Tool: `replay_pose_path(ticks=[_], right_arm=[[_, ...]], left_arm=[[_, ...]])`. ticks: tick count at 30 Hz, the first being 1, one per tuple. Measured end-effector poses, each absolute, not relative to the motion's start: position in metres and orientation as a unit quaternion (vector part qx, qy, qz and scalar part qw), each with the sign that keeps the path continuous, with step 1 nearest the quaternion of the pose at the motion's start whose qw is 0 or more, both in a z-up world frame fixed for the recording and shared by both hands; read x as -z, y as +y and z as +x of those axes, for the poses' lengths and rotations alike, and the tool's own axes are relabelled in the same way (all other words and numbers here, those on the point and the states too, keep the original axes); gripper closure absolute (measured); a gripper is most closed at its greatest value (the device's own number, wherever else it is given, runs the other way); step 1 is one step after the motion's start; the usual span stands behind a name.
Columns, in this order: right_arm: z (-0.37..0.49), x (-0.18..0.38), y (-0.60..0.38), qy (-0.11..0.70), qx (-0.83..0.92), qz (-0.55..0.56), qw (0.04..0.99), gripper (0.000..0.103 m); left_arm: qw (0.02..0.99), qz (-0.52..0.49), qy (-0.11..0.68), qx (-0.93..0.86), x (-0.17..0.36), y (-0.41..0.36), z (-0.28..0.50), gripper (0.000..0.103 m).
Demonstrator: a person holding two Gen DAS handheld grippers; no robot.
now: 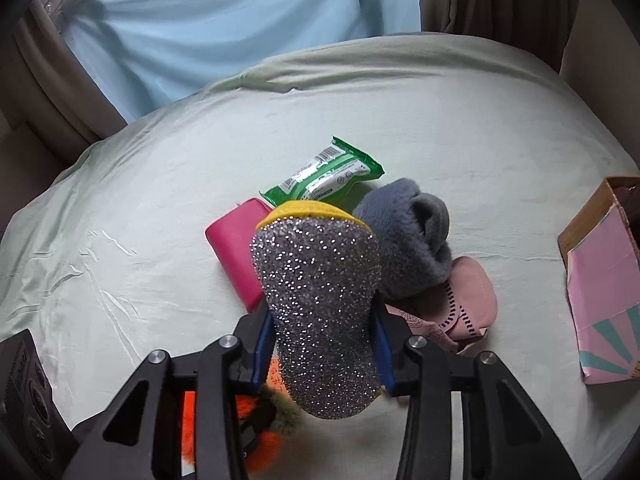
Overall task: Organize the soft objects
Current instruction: 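Grasp the orange pompom with the left gripper while the right grasps the glittery pouch, then carry the pompom and glittery pouch over the pink box with both grippers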
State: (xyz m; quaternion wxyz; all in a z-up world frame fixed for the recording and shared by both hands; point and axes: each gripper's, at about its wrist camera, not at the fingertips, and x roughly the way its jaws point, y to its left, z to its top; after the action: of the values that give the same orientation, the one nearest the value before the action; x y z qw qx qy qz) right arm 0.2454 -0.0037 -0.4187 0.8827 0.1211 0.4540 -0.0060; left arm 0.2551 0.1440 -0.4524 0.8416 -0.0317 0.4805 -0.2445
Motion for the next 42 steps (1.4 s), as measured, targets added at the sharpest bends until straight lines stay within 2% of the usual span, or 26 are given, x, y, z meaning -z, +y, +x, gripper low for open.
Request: replay_pose_path(ticks=[15, 26, 33, 42], right_arm=[[0.197, 0.292, -0.055, 0.418, -0.034, 0.138, 0.897, 0.066], [0.138, 0.213, -0.159, 0.411, -0.045, 0.141, 0.9, 0.066], [0.118, 0.203, -0.247, 0.413, -0.035, 0.138, 0.899, 0.066], [0.124, 0.22, -0.358, 0.432, -0.024, 0.144, 0.89, 0.066]], left_arm=[[0.873, -0.029, 0.442, 0.205, 0.294, 0.133, 0.189, 0.072], [0.89, -0.034, 0.419, 0.174, 0.194, 0.035, 0.144, 0.072], [0.894, -0.042, 0.409, 0.177, 0.17, -0.059, 0.133, 0.072], [0.884, -0.046, 0.43, 0.18, 0.188, -0.173, 0.148, 0.072]])
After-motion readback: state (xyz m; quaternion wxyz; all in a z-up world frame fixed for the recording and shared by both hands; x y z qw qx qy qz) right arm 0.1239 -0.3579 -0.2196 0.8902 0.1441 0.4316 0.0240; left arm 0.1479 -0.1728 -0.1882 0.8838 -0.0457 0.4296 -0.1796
